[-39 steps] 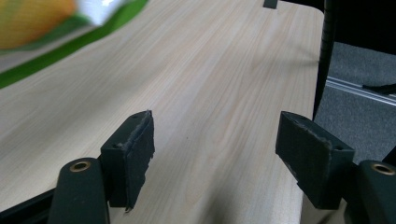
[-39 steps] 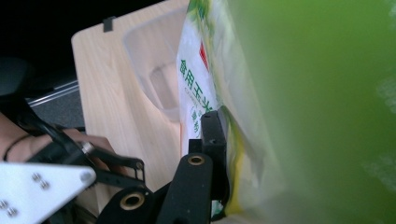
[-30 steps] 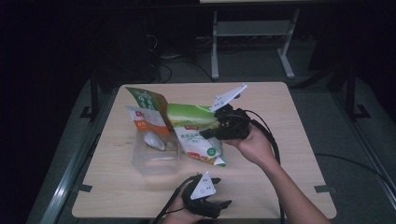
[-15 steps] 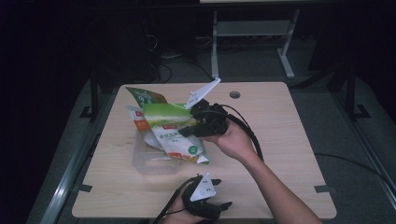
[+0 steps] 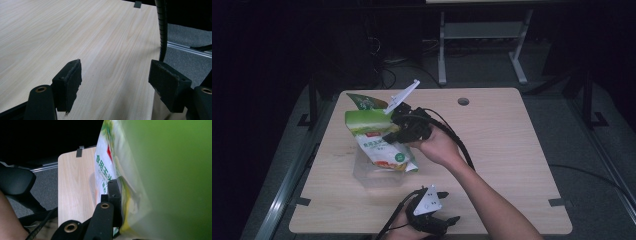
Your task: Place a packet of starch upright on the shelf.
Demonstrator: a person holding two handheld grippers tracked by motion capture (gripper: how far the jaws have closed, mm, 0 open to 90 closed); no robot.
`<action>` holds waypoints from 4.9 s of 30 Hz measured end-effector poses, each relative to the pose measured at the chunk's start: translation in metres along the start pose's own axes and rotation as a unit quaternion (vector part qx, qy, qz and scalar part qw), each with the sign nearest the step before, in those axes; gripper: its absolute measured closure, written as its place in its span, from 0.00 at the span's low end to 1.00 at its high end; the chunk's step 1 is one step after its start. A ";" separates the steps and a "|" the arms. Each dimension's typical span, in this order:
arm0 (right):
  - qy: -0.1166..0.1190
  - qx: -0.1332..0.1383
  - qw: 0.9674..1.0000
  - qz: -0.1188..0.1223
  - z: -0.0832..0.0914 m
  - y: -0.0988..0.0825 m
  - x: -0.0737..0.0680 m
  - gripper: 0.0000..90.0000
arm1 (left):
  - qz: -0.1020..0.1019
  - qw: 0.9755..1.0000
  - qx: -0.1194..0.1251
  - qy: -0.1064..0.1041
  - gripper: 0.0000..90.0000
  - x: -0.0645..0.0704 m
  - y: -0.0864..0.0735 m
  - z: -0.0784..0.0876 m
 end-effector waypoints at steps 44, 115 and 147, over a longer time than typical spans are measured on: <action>0.027 -0.016 0.999 0.011 -0.094 -0.006 0.013 0.99 | 0.020 1.000 -0.002 0.006 0.28 -0.010 -0.005 -0.001; -0.002 0.002 0.992 -0.128 0.022 -0.115 0.055 0.53 | 0.033 0.999 0.005 0.030 0.28 -0.033 -0.002 0.005; -0.050 0.037 0.975 -0.214 0.078 -0.211 0.056 0.45 | 0.027 0.999 -0.003 0.033 0.28 -0.036 -0.005 0.005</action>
Point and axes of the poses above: each handheld gripper's, and its own axes: z roughly backward along the jaws, y roughly out of its top, x roughly to its right, the point moved 9 cm from there along -z, roughly forward along the jaws, and after that the axes turned 10 degrees about y, right-handed, at the moved point
